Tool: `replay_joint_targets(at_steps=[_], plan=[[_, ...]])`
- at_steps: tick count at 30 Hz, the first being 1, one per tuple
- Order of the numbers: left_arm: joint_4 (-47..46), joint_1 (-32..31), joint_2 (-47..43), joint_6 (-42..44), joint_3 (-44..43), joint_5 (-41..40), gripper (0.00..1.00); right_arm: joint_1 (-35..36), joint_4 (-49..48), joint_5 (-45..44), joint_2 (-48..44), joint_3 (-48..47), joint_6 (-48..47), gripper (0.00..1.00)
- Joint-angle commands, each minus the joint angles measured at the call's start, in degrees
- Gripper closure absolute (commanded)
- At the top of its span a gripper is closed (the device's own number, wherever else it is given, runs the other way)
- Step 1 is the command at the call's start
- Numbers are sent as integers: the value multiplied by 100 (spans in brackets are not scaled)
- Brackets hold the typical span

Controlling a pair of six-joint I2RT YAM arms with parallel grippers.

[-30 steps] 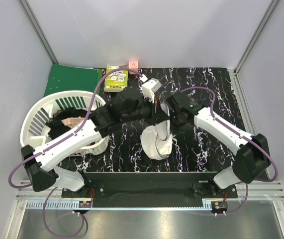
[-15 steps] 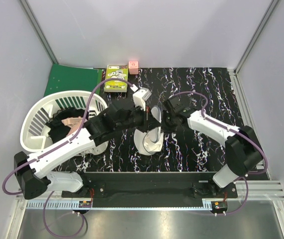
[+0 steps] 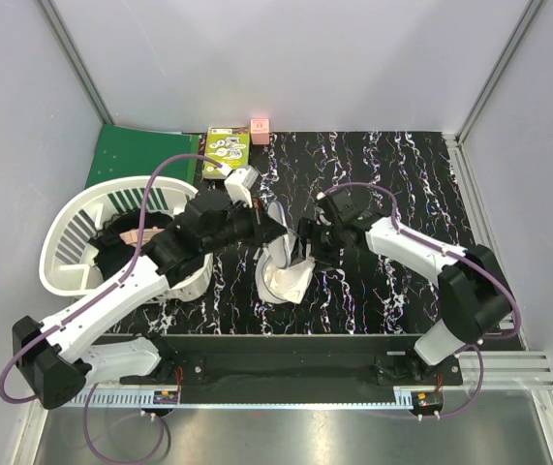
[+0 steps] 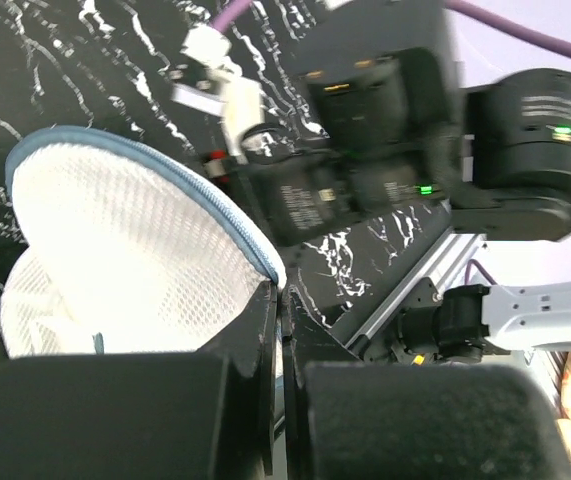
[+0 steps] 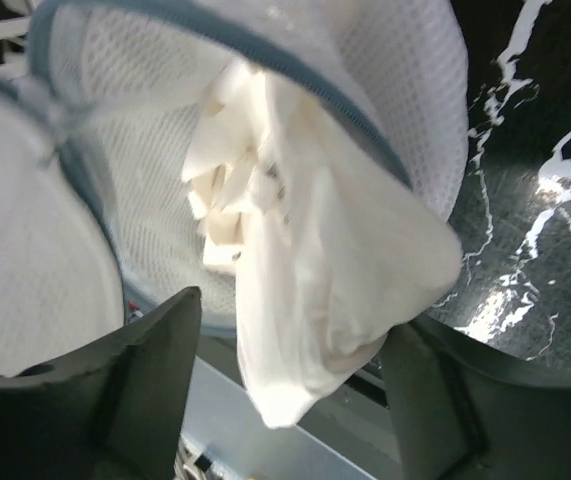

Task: Place the bra in the laundry bag and zip it closed

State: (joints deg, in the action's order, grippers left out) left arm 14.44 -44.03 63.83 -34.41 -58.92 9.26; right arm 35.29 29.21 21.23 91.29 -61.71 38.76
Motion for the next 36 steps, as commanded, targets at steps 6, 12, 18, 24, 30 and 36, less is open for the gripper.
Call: replay_joint_targets(at_steps=[6,12,18,24,30,36], plan=[[-398,360,-240,-30,310,489,100,-830,-100,926,-814,265,-193,12],[-363,501,-231,-39,355,603,100,-1393,285,752,-1279,599,-28,11],[-345,553,-161,-30,337,683,100,-1455,104,407,-1624,1407,360,57],[-336,571,-117,-39,337,735,100,-1367,-1064,882,-1184,1900,474,67],[-292,580,-99,-22,311,744,100,-840,-1838,997,-516,1865,807,65],[-301,580,-55,-56,310,718,100,-585,-2287,918,-147,1856,975,71]])
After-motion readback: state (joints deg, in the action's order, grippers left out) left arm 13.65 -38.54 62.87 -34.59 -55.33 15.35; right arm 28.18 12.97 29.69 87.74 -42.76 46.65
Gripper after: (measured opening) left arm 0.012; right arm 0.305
